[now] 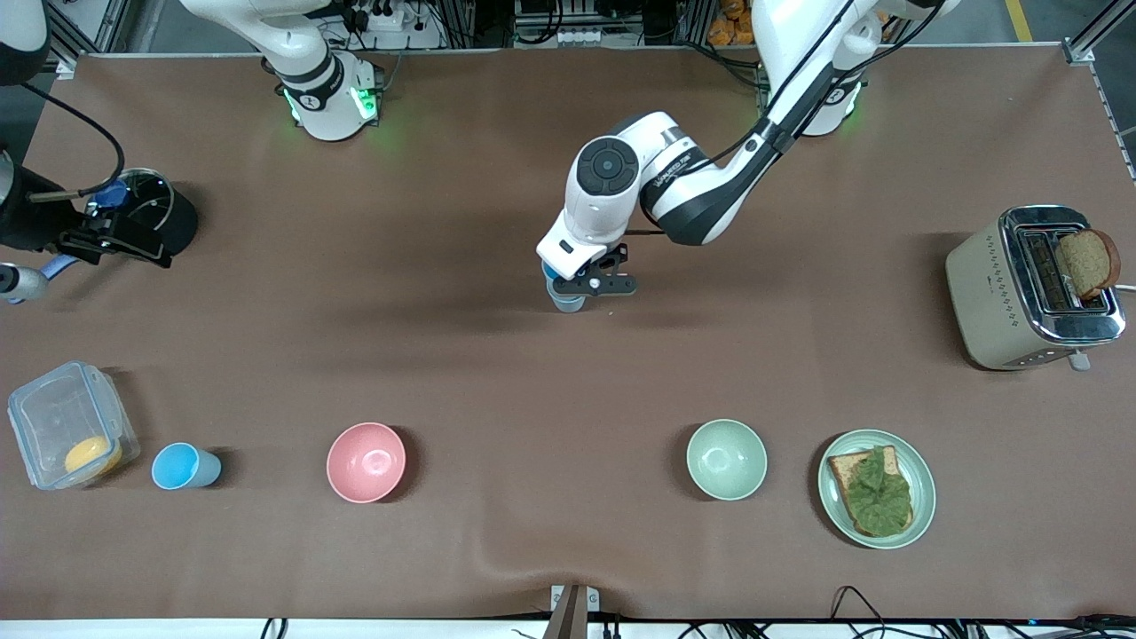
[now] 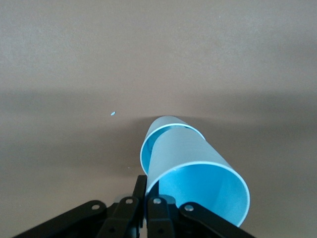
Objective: Stack blue cups with both arms
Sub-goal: 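Lower the held cup into the placed blue cup with the left gripper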
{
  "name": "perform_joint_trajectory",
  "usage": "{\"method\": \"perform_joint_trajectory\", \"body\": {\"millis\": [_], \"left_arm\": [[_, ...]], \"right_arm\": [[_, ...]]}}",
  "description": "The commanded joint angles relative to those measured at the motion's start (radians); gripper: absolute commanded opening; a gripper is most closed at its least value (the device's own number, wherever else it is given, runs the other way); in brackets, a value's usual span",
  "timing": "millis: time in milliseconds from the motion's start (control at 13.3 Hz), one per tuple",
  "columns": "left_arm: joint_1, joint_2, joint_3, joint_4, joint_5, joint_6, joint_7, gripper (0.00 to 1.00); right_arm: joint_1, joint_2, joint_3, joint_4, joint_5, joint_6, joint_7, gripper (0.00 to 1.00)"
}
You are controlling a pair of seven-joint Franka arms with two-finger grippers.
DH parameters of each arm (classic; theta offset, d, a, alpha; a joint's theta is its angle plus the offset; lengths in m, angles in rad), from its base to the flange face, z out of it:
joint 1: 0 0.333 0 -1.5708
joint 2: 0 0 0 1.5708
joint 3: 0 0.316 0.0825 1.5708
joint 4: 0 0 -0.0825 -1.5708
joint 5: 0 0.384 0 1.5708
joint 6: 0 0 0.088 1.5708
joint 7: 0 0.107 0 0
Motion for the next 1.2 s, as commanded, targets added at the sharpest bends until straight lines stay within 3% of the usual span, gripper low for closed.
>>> {"method": "perform_joint_trajectory", "body": {"millis": [0,300,375,450,675,975,1125], "left_arm": [[-0.004,-0.009,-0.001,-0.029,-0.018,0.002,0.000,0.00],[0.005,-0.003,-0.001,-0.026,-0.021,0.002,0.036,0.00],[0.005,-0.003,-0.001,-0.024,-0.021,0.002,0.034,0.20],[0.009,-0.010,-0.001,-0.020,-0.021,0.002,0.034,0.99],[0.017,-0.048,0.000,0.000,-0.068,-0.013,0.025,1.00],[0.115,-0.163,0.005,0.109,-0.055,-0.298,0.107,1.00],[0.184,-0.232,0.011,0.129,-0.055,-0.361,0.135,1.00]], "right_arm": [[0.017,0.005,0.003,0.001,-0.017,0.002,-0.002,1.00],[0.012,0.006,0.003,0.001,-0.019,0.000,-0.006,1.00],[0.011,0.006,0.002,0.001,-0.019,0.000,-0.011,1.00],[0.011,0.006,0.002,0.002,-0.019,0.000,-0.011,1.00],[0.015,0.008,0.002,0.001,-0.025,0.000,-0.010,1.00],[0.015,0.006,0.002,0.001,-0.025,0.000,-0.010,1.00],[0.015,0.008,0.002,0.001,-0.025,0.002,-0.008,1.00]]}}
